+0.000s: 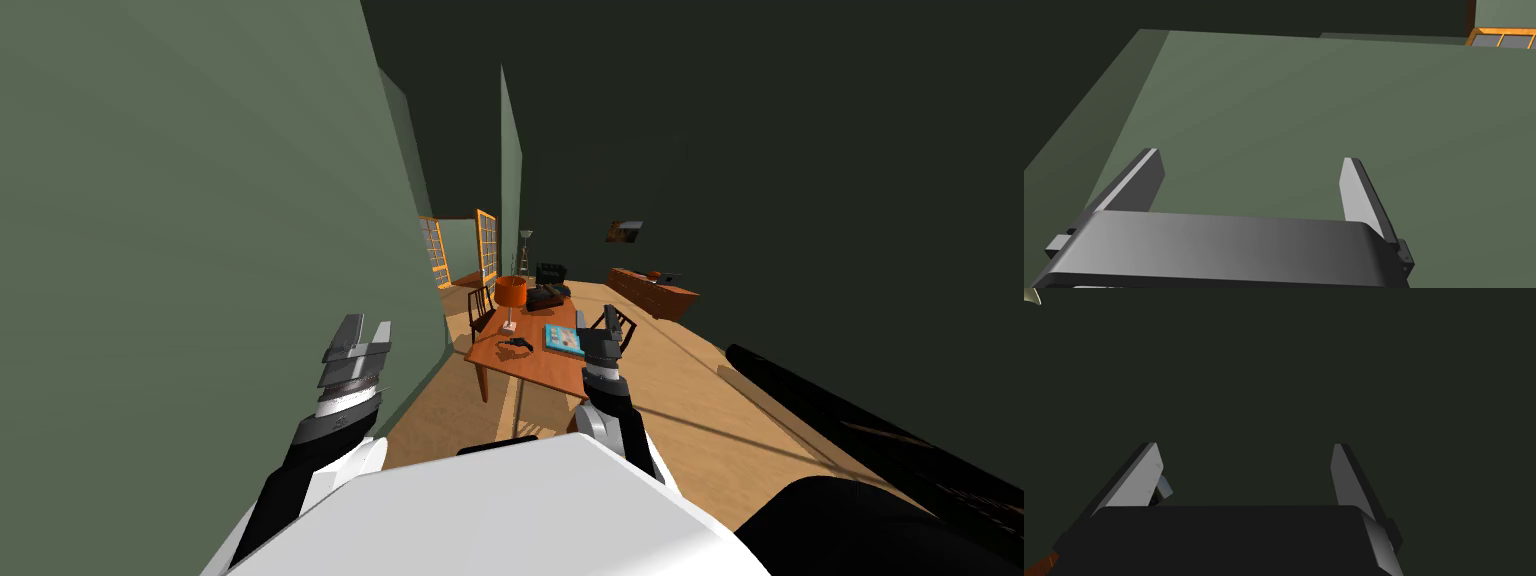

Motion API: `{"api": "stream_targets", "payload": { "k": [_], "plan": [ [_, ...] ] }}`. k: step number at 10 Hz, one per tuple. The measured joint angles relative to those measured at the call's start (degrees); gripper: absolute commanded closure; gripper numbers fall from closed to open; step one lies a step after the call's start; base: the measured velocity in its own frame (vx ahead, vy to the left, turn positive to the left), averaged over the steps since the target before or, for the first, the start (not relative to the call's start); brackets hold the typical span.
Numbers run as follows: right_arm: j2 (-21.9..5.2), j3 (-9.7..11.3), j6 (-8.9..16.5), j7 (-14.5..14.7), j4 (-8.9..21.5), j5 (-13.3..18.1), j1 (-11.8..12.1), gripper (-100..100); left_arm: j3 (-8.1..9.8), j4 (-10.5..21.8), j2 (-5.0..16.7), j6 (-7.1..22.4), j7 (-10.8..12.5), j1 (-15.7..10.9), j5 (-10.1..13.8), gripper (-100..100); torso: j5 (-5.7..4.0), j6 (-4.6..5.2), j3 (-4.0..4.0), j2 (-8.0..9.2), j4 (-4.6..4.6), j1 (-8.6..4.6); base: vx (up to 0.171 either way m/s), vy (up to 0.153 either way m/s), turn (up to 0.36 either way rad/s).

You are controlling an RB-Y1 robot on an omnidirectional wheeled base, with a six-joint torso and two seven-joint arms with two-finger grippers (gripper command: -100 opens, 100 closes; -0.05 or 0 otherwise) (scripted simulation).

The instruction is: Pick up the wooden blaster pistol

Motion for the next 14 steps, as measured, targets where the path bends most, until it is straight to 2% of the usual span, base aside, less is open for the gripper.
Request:
{"api": "stream_targets", "payload": {
  "k": [4, 7, 10, 13, 14],
  "plan": [
    [-2.5, -2.7, -3.4, -1.5, 3.6, -6.7, -2.0, -100, 0.00, 0.0, 0.0, 0.0, 0.0, 0.0, 0.0, 0, 0.00, -0.01, 0.06, 0.10, 0.02, 0.01, -0.025, 0.008, 0.106],
    [-3.3, -3.8, -5.1, -2.3, 5.6, -10.9, -2.9, -100, 0.00, 0.0, 0.0, 0.0, 0.0, 0.0, 0.0, 0, 0.00, 0.01, 0.03, 0.04, 0.01, 0.00, -0.012, 0.006, 0.097],
    [-4.6, -5.7, -7.5, -3.6, 9.1, -15.7, -4.8, -100, 0.00, 0.0, 0.0, 0.0, 0.0, 0.0, 0.0, 0, 0.00, -0.01, 0.02, 0.03, 0.01, -0.01, -0.011, 0.003, 0.084],
    [-5.3, -6.9, -9.5, -4.7, 11.4, -20.7, -5.7, -100, 0.00, 0.0, 0.0, 0.0, 0.0, 0.0, 0.0, 0, 0.00, 0.01, 0.01, 0.02, 0.01, -0.01, -0.007, 0.003, 0.112],
    [-5.7, -7.7, -10.3, -5.2, 12.9, -22.4, -6.8, -100, 0.00, 0.0, 0.0, 0.0, 0.0, 0.0, 0.0, 0, 0.00, -0.01, 0.00, 0.01, 0.00, -0.02, -0.004, 0.001, 0.088]
  ]
}}
